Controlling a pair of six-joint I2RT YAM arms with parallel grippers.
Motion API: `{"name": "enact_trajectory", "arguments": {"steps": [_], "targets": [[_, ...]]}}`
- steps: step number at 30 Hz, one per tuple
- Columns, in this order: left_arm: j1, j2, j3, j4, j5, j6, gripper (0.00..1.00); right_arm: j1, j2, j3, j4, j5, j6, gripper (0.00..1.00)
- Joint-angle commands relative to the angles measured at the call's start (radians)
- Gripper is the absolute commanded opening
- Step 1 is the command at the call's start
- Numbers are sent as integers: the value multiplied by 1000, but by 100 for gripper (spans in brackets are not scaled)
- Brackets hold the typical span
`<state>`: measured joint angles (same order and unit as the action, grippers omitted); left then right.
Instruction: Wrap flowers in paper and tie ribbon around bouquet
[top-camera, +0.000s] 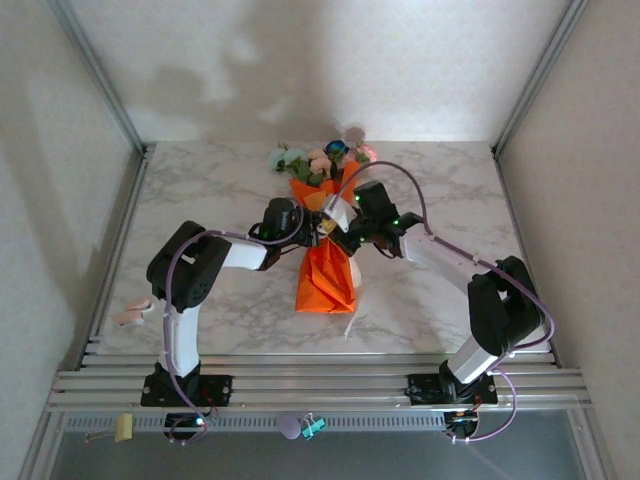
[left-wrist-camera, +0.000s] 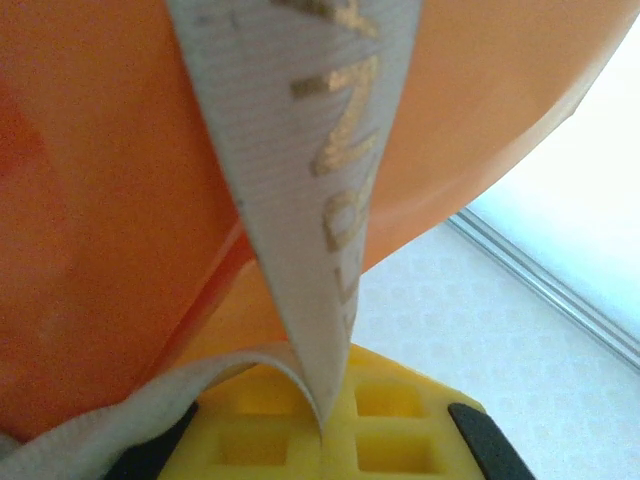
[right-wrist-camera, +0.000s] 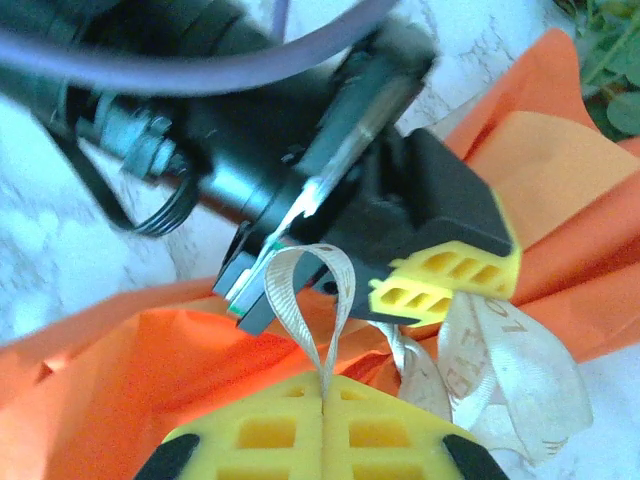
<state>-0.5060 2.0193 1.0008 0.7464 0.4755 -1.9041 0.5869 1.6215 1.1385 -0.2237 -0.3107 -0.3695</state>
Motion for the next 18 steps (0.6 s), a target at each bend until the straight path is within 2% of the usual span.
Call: {"name": "enact_trajectory", "arguments": {"steps": [1,5,13,18], "targets": [[9,18,-23,98,15,-3,0,-38,53,55,37,-145,263,0],[9,13,-42,114,17,-4,0,-76,112,130,64,-174,397,0],[7,-7,-78,140,8,-6,0,-104,228,255,13,-131,539,0],[6,-3,-82,155,7,-6,0,-107,299,355,-90,-115,604,0]]}}
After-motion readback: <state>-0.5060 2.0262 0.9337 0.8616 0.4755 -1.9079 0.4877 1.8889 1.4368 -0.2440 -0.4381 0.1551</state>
